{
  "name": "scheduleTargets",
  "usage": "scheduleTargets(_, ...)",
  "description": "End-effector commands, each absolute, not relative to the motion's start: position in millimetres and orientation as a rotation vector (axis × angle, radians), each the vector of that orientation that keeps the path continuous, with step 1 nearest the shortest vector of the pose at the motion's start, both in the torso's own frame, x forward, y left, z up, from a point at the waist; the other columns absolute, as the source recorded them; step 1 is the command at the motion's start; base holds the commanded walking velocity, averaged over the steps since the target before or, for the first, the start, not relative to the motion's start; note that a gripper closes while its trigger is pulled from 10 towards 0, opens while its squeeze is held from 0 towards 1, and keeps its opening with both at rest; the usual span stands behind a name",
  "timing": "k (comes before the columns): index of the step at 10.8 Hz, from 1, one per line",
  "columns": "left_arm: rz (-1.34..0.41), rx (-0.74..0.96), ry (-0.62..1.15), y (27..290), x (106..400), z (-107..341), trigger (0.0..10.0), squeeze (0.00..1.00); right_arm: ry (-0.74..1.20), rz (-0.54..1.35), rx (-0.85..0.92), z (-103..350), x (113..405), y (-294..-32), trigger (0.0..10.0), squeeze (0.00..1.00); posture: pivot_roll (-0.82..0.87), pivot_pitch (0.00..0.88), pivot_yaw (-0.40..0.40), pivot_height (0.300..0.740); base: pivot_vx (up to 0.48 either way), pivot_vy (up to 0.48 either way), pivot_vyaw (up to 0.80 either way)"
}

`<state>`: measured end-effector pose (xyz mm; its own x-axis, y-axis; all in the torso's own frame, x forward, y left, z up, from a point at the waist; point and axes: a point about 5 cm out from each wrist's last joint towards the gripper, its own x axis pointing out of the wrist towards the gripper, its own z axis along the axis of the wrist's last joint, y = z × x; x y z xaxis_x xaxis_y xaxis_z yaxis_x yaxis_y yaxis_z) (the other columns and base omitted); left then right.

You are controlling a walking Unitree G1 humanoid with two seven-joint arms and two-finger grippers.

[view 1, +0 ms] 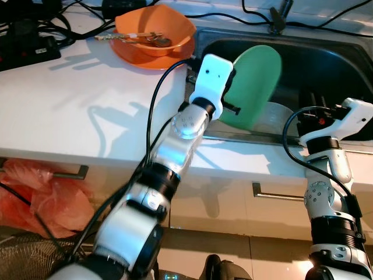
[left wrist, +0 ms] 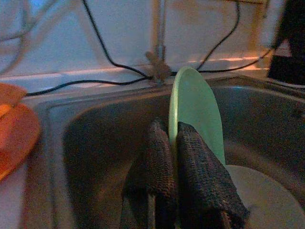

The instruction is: Kitchen organization

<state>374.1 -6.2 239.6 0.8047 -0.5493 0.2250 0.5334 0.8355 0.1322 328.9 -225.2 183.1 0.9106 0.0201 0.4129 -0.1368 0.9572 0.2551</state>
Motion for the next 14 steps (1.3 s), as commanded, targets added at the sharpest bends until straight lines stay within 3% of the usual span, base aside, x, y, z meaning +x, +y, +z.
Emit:
scheduleTargets(1, -0.656, 0.050, -0.336, -20, 370, 259, 10.0, 0.00, -0.317, 0.110, 0.317, 159, 326, -219, 10.0, 0.00, 0.12, 0.195, -0.015, 0.740, 0.000, 0.000, 0.00)
scheduleTargets(7, -0.680, 0.105, -0.331, -14, 377, 260, 10.0, 0.00, -0.290, 0.519, 0.331, 168, 307, -196, 10.0, 0.00, 0.11, 0.219, -0.035, 0.740, 0.000, 0.000, 0.00)
scheduleTargets(11, -0.697, 0.122, -0.312, -17, 378, 255, 10.0, 0.00, -0.270, 0.620, 0.348, 169, 299, -191, 10.0, 0.00, 0.11, 0.217, -0.034, 0.740, 0.000, 0.000, 0.00)
scheduleTargets(12, -0.698, 0.126, -0.311, -17, 378, 254, 10.0, 0.79, -0.267, 0.623, 0.350, 168, 299, -189, 10.0, 0.00, 0.11, 0.216, -0.032, 0.740, 0.000, 0.000, 0.00)
scheduleTargets(13, -0.703, 0.130, -0.306, -19, 377, 253, 10.0, 1.00, -0.261, 0.629, 0.350, 167, 299, -187, 10.0, 0.00, 0.11, 0.216, -0.032, 0.740, 0.000, 0.000, 0.00)
scheduleTargets(14, -0.708, 0.136, -0.304, -18, 377, 252, 10.0, 1.00, -0.257, 0.633, 0.352, 166, 298, -185, 10.0, 0.00, 0.11, 0.212, -0.028, 0.740, 0.000, 0.000, 0.00)
